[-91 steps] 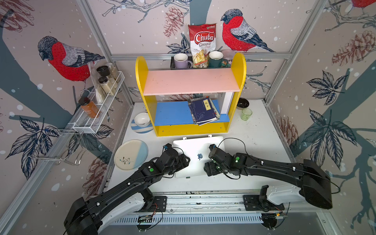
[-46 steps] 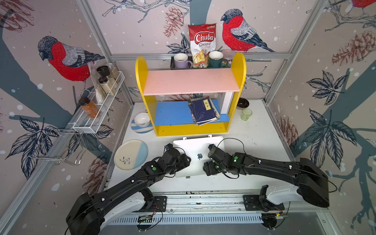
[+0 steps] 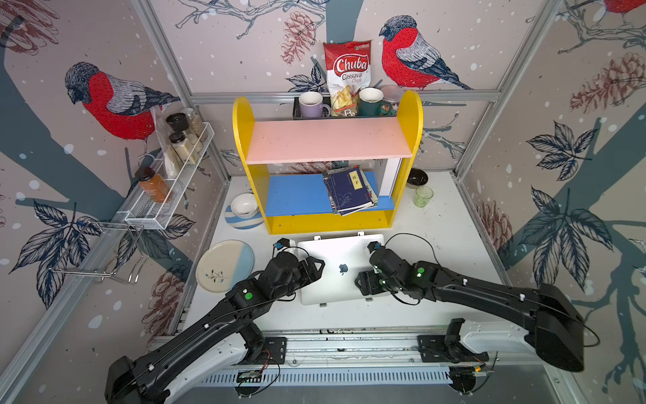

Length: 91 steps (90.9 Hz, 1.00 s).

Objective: Close the laptop lid and set it aside
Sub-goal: Close the lid of the laptop, then pick up the laptop from the computer stand.

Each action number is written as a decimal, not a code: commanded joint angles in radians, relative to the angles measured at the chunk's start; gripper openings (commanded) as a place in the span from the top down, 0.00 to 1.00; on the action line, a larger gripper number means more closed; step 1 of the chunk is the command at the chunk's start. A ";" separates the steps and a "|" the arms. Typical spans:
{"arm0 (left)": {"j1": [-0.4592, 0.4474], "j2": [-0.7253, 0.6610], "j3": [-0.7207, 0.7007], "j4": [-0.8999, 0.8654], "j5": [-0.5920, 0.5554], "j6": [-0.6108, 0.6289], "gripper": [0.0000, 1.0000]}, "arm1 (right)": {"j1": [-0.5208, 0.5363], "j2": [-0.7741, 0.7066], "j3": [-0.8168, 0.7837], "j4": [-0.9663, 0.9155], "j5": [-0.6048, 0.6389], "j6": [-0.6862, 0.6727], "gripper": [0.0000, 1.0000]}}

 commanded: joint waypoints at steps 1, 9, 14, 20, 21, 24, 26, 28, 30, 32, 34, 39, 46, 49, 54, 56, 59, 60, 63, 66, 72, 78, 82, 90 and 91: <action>-0.003 -0.050 0.007 -0.140 -0.113 0.078 0.19 | -0.090 -0.083 -0.041 -0.004 -0.035 -0.036 0.22; -0.003 -0.086 -0.037 -0.144 -0.154 0.083 0.19 | -0.217 -0.170 -0.095 0.020 -0.092 -0.044 0.23; -0.003 -0.111 -0.087 -0.110 -0.164 0.084 0.19 | -0.288 -0.217 -0.128 0.036 -0.140 -0.047 0.23; -0.003 -0.145 -0.154 -0.057 -0.167 0.079 0.20 | -0.370 -0.265 -0.165 0.057 -0.184 -0.047 0.24; -0.003 -0.151 -0.166 -0.048 -0.167 0.080 0.20 | -0.378 -0.274 -0.171 0.062 -0.192 -0.047 0.25; -0.003 -0.172 -0.200 -0.012 -0.166 0.076 0.20 | -0.416 -0.298 -0.194 0.080 -0.220 -0.045 0.25; -0.003 -0.185 -0.219 0.009 -0.163 0.075 0.20 | -0.440 -0.311 -0.207 0.096 -0.244 -0.044 0.26; -0.003 -0.198 -0.242 0.036 -0.162 0.076 0.20 | -0.459 -0.324 -0.224 0.111 -0.261 -0.044 0.27; -0.003 -0.211 -0.269 0.053 -0.161 0.076 0.21 | -0.473 -0.337 -0.238 0.131 -0.277 -0.040 0.27; -0.003 -0.224 -0.294 0.077 -0.161 0.074 0.21 | -0.484 -0.346 -0.252 0.151 -0.292 -0.034 0.28; -0.003 -0.239 -0.315 0.100 -0.161 0.072 0.21 | -0.492 -0.355 -0.264 0.168 -0.304 -0.031 0.29; -0.003 -0.269 -0.364 0.146 -0.155 0.078 0.23 | -0.508 -0.368 -0.288 0.202 -0.333 -0.032 0.32; -0.003 -0.309 -0.422 0.215 -0.149 0.088 0.27 | -0.523 -0.364 -0.317 0.248 -0.373 -0.035 0.36; -0.003 -0.327 -0.449 0.244 -0.146 0.091 0.28 | -0.529 -0.360 -0.330 0.265 -0.388 -0.035 0.38; -0.003 -0.346 -0.482 0.293 -0.142 0.098 0.32 | -0.538 -0.349 -0.354 0.309 -0.415 -0.034 0.40; -0.003 -0.354 -0.496 0.308 -0.141 0.101 0.34 | -0.541 -0.345 -0.365 0.330 -0.425 -0.031 0.41; -0.003 -0.363 -0.512 0.328 -0.140 0.107 0.36 | -0.549 -0.336 -0.379 0.360 -0.438 -0.028 0.42; -0.003 -0.365 -0.516 0.333 -0.140 0.110 0.37 | -0.552 -0.334 -0.385 0.367 -0.443 -0.028 0.43; -0.003 -0.369 -0.526 0.342 -0.138 0.121 0.38 | -0.561 -0.327 -0.398 0.396 -0.458 -0.025 0.44; -0.003 -0.370 -0.532 0.355 -0.130 0.134 0.40 | -0.571 -0.321 -0.412 0.425 -0.471 -0.022 0.45; -0.003 -0.370 -0.535 0.370 -0.116 0.163 0.43 | -0.588 -0.308 -0.433 0.473 -0.498 -0.024 0.46; -0.003 -0.370 -0.535 0.385 -0.105 0.194 0.44 | -0.600 -0.292 -0.444 0.513 -0.524 -0.033 0.48; -0.003 -0.371 -0.537 0.395 -0.103 0.212 0.44 | -0.608 -0.279 -0.446 0.531 -0.540 -0.043 0.49; -0.003 -0.369 -0.536 0.397 -0.111 0.241 0.44 | -0.627 -0.248 -0.446 0.558 -0.574 -0.061 0.49; -0.003 -0.369 -0.537 0.397 -0.113 0.244 0.44 | -0.631 -0.245 -0.447 0.561 -0.577 -0.063 0.49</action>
